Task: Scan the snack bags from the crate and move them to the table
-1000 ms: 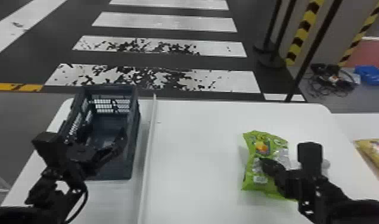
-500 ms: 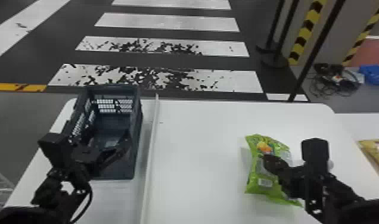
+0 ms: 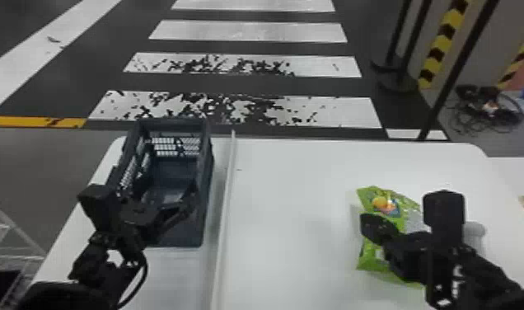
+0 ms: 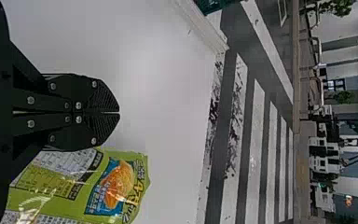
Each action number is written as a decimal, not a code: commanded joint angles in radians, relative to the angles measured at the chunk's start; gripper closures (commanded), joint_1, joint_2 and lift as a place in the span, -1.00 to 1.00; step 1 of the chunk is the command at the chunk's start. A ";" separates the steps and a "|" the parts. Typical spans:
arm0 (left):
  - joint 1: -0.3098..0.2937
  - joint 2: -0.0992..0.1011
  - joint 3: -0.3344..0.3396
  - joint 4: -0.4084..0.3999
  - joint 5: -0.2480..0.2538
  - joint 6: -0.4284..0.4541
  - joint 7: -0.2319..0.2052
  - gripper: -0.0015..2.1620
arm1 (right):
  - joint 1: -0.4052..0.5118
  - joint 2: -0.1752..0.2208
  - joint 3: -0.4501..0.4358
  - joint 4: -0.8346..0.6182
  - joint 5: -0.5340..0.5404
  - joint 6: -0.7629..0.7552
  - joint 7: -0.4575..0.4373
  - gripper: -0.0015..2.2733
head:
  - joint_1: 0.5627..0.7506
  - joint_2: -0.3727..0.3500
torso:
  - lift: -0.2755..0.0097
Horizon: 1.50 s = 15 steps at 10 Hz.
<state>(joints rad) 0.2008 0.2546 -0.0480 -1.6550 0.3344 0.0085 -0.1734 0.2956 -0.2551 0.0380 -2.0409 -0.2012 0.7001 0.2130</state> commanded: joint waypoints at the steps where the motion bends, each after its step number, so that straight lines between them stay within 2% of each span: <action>1: -0.001 0.000 0.002 0.001 0.000 -0.003 0.000 -0.97 | 0.027 0.020 0.022 -0.007 -0.004 -0.014 -0.001 0.97 | 0.41 0.13 | 0.27; 3: -0.006 -0.002 0.002 0.006 0.000 -0.009 0.000 -0.97 | 0.048 0.028 0.036 -0.001 -0.001 -0.023 -0.004 0.97 | 0.41 0.22 | 0.27; 6: -0.001 -0.002 0.002 0.012 0.003 -0.028 -0.005 -0.97 | 0.050 0.033 0.043 0.044 0.009 -0.041 -0.006 0.97 | 0.41 0.26 | 0.27; 15: -0.008 -0.005 0.005 -0.003 0.006 -0.031 0.000 -0.97 | 0.071 0.025 0.002 0.087 0.011 -0.063 -0.006 0.97 | 0.41 0.19 | 0.27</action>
<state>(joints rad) 0.1947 0.2506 -0.0418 -1.6521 0.3400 -0.0220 -0.1736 0.3671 -0.2301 0.0435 -1.9554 -0.1902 0.6327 0.2070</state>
